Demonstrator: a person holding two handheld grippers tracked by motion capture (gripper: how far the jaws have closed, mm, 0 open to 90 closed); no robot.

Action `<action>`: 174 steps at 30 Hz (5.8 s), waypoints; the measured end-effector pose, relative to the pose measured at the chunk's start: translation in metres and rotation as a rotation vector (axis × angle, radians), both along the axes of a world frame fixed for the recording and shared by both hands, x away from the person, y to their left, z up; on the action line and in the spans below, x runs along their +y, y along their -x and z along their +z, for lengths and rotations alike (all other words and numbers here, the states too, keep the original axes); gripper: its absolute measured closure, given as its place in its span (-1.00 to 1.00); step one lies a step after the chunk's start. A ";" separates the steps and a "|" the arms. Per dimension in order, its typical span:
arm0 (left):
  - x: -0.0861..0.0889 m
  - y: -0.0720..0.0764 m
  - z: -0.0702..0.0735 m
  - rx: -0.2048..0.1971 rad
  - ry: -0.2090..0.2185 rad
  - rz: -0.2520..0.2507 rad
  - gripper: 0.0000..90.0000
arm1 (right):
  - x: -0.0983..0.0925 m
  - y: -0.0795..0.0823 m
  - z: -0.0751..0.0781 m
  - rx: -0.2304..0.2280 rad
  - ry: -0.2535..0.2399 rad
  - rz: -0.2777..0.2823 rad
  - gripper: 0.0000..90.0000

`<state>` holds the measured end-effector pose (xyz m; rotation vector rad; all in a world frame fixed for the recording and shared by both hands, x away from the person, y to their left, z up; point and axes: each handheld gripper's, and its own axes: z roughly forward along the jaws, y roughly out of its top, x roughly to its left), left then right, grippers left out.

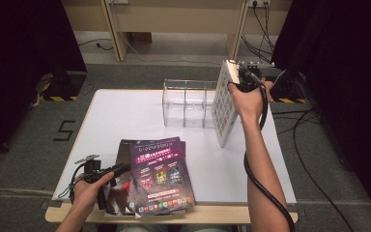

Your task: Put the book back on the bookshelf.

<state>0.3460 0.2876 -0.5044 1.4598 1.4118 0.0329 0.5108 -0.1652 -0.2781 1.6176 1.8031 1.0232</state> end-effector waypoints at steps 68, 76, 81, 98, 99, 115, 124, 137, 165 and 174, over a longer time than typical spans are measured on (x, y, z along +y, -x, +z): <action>0.001 0.000 0.000 -0.001 0.003 -0.001 0.10 | 0.011 -0.041 -0.007 -0.038 -0.016 -0.089 0.61; 0.000 0.000 0.000 0.001 0.003 -0.005 0.10 | 0.007 -0.040 -0.006 -0.033 0.009 -0.095 0.56; 0.000 0.000 0.000 0.000 0.002 -0.005 0.10 | 0.001 -0.041 -0.004 -0.021 0.002 -0.094 0.54; -0.001 0.000 -0.001 0.003 0.003 -0.008 0.10 | -0.006 -0.045 -0.005 0.025 -0.031 -0.092 0.48; -0.001 0.000 -0.001 0.003 0.003 -0.008 0.10 | -0.006 -0.046 -0.006 0.032 -0.031 -0.090 0.48; 0.002 0.000 -0.001 0.002 0.008 -0.002 0.10 | 0.014 -0.050 -0.006 -0.002 -0.081 -0.056 0.65; 0.002 0.000 -0.001 -0.001 0.009 -0.003 0.10 | 0.012 -0.055 -0.009 -0.004 -0.108 -0.073 0.64; -0.001 0.000 -0.001 0.001 0.003 -0.009 0.09 | -0.005 -0.047 -0.011 -0.007 -0.024 -0.106 0.50; -0.003 0.002 0.005 -0.036 -0.042 0.010 -0.13 | -0.004 -0.001 -0.008 -0.048 -0.037 -0.072 0.06; -0.003 0.002 0.006 -0.041 -0.047 0.016 -0.18 | 0.001 0.016 -0.008 -0.068 -0.018 -0.072 0.03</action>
